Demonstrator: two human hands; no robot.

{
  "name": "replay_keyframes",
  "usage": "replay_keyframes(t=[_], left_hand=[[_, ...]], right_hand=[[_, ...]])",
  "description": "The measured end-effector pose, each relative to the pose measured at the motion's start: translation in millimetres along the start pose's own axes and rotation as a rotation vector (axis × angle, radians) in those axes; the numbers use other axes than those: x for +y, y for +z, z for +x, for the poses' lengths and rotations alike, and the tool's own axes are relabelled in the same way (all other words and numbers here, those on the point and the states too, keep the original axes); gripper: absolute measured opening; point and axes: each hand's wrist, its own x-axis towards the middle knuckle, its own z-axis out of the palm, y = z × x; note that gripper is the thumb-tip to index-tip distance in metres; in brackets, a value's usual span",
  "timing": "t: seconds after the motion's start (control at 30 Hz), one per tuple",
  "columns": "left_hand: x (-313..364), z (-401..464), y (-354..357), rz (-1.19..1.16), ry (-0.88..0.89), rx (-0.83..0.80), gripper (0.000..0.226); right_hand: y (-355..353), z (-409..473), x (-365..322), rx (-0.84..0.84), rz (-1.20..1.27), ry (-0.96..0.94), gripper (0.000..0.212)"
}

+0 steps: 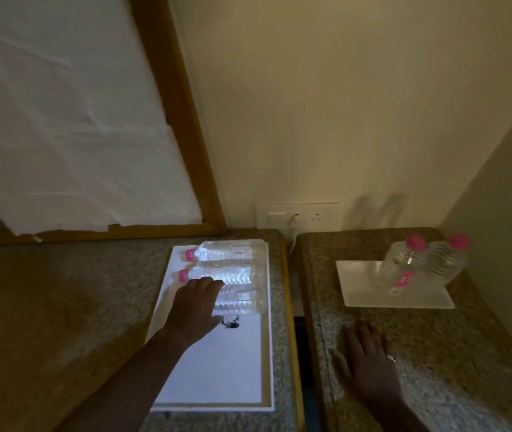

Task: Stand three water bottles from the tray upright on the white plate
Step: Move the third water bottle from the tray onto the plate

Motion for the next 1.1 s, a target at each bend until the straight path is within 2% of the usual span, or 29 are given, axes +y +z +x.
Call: replay_keyframes(t=[0.27, 0.43, 0.67, 0.83, 0.97, 1.1], left_hand=[[-23, -59, 1, -0.118, 0.114, -0.125, 0.071], [-31, -96, 11, -0.227, -0.036, -0.157, 0.079], [-29, -86, -35, -0.529, -0.108, -0.008, 0.084], [3, -56, -68, -0.536, -0.083, 0.066, 0.092], [30, -35, -69, -0.487, -0.010, 0.214, 0.072], [50, -19, -56, -0.632, -0.017, 0.377, 0.057]], right_hand=[[-2, -6, -9, 0.061, -0.016, 0.032, 0.093], [-4, -6, -13, 0.062, -0.027, 0.036, 0.098], [5, -3, -13, 0.062, -0.051, 0.064, 0.096], [9, -3, -12, 0.086, -0.055, 0.043, 0.088], [12, -3, -8, 0.099, -0.051, 0.041, 0.085], [12, -2, -7, 0.105, -0.054, 0.024, 0.080]])
